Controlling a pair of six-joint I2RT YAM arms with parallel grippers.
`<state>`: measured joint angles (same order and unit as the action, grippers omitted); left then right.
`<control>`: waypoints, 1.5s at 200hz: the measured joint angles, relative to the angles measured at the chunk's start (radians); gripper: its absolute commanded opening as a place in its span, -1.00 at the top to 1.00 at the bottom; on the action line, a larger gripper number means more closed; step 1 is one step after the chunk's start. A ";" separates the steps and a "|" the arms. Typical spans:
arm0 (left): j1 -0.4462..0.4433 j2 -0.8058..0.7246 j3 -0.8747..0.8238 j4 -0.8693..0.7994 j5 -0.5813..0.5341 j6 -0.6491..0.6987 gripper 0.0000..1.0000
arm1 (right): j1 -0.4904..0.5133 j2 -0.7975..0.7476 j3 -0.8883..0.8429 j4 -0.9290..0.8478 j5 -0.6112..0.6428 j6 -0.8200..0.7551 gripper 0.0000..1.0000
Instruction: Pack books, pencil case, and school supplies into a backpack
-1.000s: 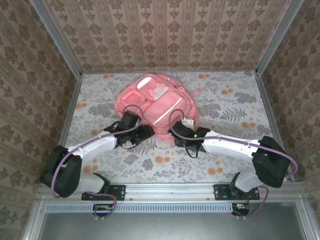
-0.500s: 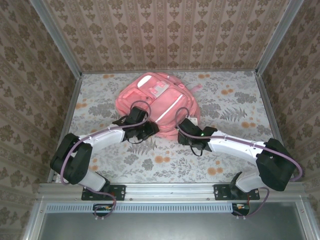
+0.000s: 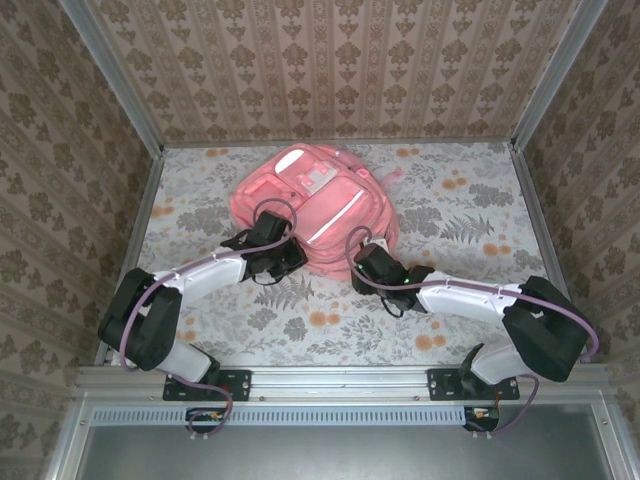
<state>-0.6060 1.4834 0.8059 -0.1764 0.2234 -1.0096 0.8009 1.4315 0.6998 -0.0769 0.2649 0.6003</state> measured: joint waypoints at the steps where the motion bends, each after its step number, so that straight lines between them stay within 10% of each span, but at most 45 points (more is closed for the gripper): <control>1: 0.000 0.000 0.000 0.000 0.000 0.000 0.81 | 0.000 0.001 0.000 0.001 0.000 0.000 0.35; 36: 0.000 0.000 0.001 -0.005 0.000 0.000 0.77 | 0.000 0.075 0.030 0.029 0.000 -0.026 0.33; 72: 0.001 0.000 0.003 -0.018 -0.005 -0.003 0.48 | 0.000 0.094 0.050 0.029 0.012 -0.042 0.97; 210: -0.143 -0.016 -0.008 0.088 0.018 -0.176 -0.14 | 0.056 0.027 0.071 -0.034 -0.057 0.014 1.00; 238: -0.167 0.072 0.020 0.102 0.012 -0.195 0.06 | 0.058 0.027 0.071 -0.040 -0.057 0.032 1.00; 269: -0.177 0.097 0.048 0.090 -0.011 -0.212 0.99 | 0.058 0.027 0.071 -0.047 -0.056 0.040 1.00; 300: -0.178 0.072 0.054 0.037 -0.055 -0.209 1.00 | 0.058 0.021 0.071 -0.067 -0.035 0.050 1.00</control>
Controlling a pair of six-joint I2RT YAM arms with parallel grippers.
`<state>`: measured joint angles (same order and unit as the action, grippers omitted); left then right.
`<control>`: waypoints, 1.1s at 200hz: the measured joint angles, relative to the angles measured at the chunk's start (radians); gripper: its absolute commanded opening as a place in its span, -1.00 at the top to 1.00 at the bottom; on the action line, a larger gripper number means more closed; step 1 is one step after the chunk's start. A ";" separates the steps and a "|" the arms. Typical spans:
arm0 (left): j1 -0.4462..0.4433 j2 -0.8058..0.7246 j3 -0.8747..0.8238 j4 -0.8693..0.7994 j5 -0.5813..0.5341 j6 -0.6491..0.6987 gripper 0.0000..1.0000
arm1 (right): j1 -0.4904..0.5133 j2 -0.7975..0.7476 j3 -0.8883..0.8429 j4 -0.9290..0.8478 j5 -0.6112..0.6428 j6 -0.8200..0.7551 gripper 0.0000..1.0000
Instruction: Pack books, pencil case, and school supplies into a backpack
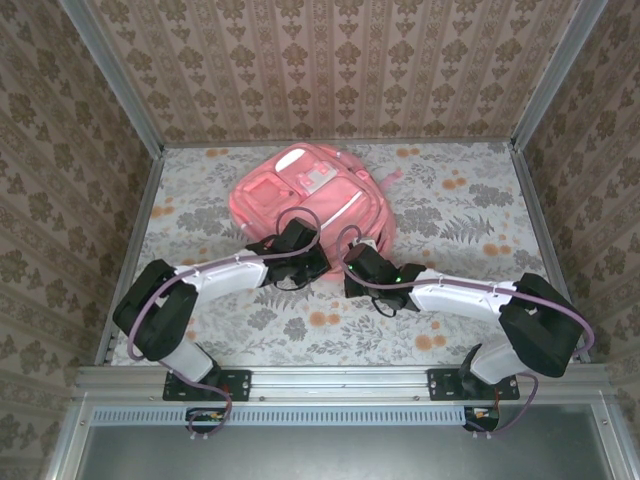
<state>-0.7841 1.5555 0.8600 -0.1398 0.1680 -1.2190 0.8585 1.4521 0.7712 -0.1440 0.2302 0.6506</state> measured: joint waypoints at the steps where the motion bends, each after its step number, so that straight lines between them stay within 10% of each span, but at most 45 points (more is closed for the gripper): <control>1: 0.000 -0.002 0.000 -0.002 -0.002 0.000 1.00 | 0.000 0.000 0.000 0.000 0.001 0.000 1.00; 55: 0.051 -0.134 -0.030 -0.116 -0.064 0.027 1.00 | -0.060 -0.032 -0.008 -0.051 0.051 -0.002 1.00; 88: 0.079 -0.169 -0.053 -0.130 -0.076 0.038 1.00 | -0.074 -0.083 -0.010 -0.045 0.022 -0.033 0.49; 220: 0.078 -0.169 -0.019 -0.171 -0.075 0.042 1.00 | 0.156 0.148 0.114 0.047 0.088 0.042 0.30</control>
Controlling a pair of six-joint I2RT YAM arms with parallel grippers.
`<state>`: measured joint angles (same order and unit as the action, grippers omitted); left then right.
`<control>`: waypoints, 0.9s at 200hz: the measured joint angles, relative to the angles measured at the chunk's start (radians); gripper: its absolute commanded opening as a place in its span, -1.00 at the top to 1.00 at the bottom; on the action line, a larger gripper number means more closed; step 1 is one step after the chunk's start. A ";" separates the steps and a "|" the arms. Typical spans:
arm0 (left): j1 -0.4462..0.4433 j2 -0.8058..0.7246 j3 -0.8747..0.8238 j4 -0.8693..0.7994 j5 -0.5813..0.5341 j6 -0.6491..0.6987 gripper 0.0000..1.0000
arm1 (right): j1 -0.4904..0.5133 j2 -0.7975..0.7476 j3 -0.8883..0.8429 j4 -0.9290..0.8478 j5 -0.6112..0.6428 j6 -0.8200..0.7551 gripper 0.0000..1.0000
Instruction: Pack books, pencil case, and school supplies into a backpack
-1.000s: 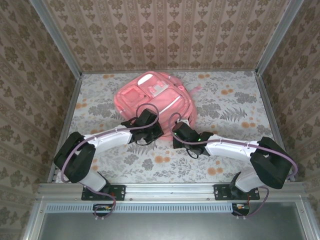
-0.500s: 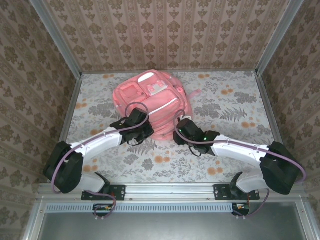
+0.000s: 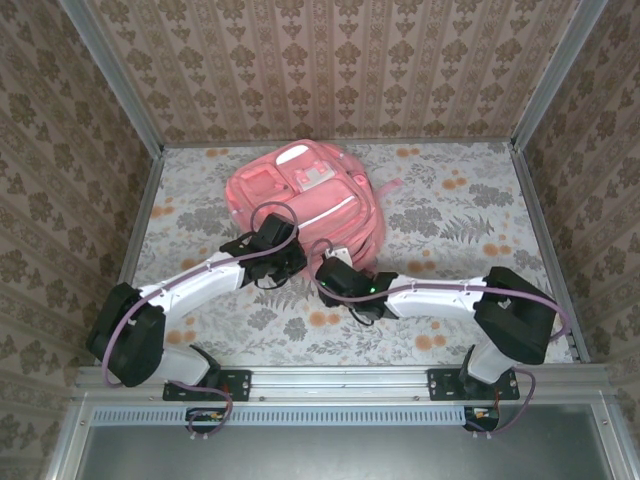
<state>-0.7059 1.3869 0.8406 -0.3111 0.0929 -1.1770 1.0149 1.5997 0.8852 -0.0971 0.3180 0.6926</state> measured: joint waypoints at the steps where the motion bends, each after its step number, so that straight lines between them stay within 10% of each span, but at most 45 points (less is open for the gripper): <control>1: 0.000 0.000 0.000 0.000 0.000 0.000 1.00 | 0.000 0.001 0.001 0.000 0.002 0.001 0.29; 42: 0.000 0.000 0.000 0.000 0.004 0.000 1.00 | 0.000 0.082 0.085 -0.022 0.088 0.021 0.32; 98: 0.001 0.000 0.000 -0.003 0.004 0.000 1.00 | 0.002 0.144 0.160 -0.089 0.162 0.035 1.00; 180: 0.036 -0.024 0.000 -0.011 0.040 0.008 1.00 | -0.014 0.053 0.079 -0.102 0.170 0.041 1.00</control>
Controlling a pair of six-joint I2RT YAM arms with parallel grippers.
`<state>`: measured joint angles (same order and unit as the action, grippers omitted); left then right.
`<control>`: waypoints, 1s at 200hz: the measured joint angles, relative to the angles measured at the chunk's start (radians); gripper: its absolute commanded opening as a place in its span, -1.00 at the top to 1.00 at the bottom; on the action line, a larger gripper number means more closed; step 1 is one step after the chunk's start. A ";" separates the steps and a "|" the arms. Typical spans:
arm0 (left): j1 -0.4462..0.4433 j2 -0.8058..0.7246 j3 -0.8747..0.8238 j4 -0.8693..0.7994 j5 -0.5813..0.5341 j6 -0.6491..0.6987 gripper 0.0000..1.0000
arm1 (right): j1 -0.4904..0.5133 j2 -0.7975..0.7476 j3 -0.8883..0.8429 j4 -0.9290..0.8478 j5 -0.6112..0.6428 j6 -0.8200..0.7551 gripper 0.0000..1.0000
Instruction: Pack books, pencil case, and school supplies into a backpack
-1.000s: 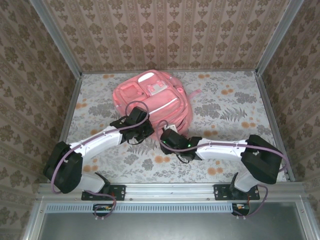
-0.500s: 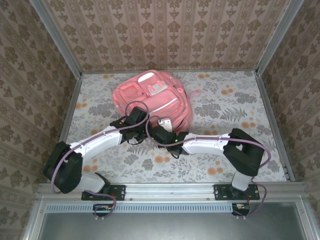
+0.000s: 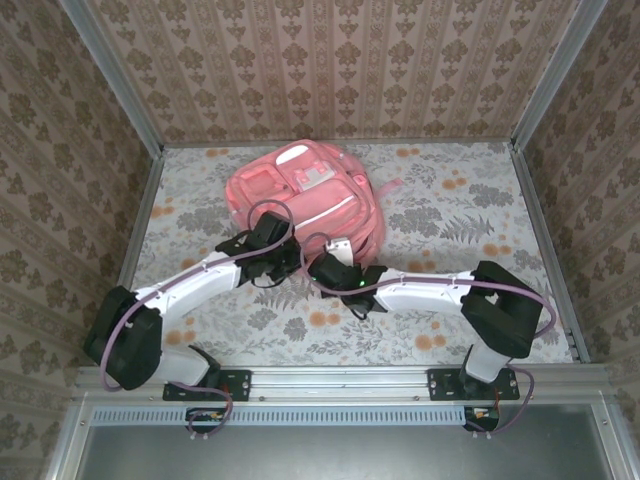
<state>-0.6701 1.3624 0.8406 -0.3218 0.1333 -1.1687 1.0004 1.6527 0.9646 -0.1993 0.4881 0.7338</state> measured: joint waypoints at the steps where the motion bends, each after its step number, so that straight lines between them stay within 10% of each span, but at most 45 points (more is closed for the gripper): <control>1: 0.000 -0.001 0.000 -0.001 0.000 0.001 1.00 | -0.001 -0.001 0.000 -0.002 0.001 0.000 1.00; 88: 0.170 -0.216 -0.108 -0.111 -0.019 0.068 1.00 | -0.155 -0.111 -0.079 -0.076 0.003 -0.064 0.91; 144: 0.153 -0.232 -0.100 -0.132 -0.010 0.069 1.00 | -0.098 -0.165 -0.079 0.017 -0.156 -0.101 0.38; 200: 0.106 -0.206 -0.011 -0.162 -0.007 0.062 1.00 | -0.006 -0.153 -0.022 0.046 -0.243 -0.083 0.35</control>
<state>-0.5636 1.1564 0.8291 -0.4835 0.1265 -1.1069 0.9947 1.4998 0.9428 -0.1535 0.2451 0.6510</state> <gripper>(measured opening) 0.045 0.324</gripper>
